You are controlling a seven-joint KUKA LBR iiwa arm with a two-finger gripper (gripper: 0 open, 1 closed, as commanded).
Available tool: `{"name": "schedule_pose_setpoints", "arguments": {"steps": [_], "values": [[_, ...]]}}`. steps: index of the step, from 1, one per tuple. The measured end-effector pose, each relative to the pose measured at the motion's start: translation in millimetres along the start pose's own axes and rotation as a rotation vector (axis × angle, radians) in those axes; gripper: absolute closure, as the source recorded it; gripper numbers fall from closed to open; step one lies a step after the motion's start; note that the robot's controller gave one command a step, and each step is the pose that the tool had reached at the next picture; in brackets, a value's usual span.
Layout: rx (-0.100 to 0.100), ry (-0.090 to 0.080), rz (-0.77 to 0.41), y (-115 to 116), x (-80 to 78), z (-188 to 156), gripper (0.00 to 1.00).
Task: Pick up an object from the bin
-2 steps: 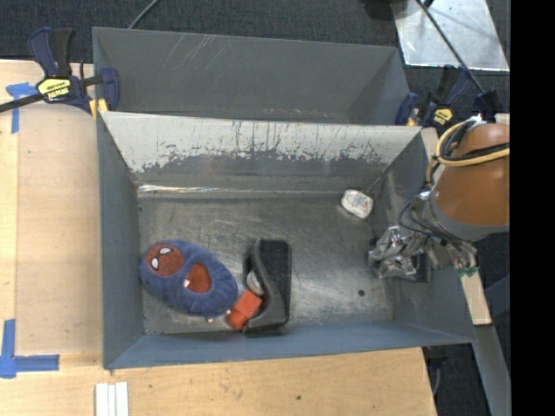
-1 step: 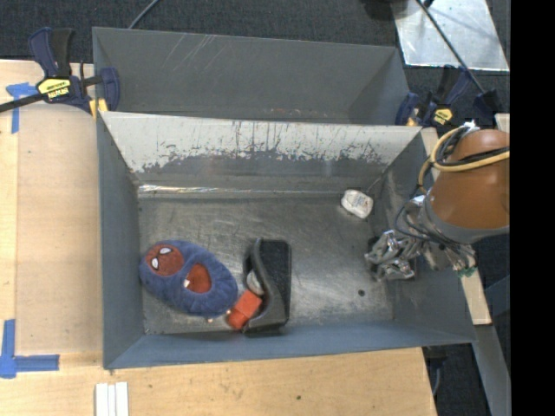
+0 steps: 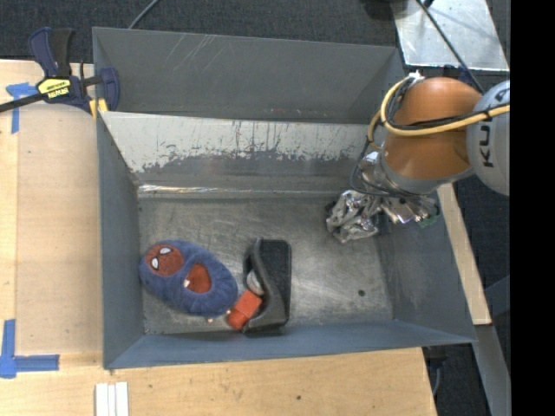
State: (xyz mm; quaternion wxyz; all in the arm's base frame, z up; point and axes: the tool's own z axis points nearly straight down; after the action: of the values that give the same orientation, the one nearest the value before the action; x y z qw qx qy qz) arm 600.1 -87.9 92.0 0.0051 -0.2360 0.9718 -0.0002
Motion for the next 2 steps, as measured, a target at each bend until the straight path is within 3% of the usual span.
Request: {"name": "schedule_pose_setpoints", "arguments": {"steps": [1, 2], "values": [[0.0, 0.006, 0.425, -12, -5.2, 16, 1.0], [0.005, 0.002, 0.448, -60, 1.6, -11, 1.0]]}}
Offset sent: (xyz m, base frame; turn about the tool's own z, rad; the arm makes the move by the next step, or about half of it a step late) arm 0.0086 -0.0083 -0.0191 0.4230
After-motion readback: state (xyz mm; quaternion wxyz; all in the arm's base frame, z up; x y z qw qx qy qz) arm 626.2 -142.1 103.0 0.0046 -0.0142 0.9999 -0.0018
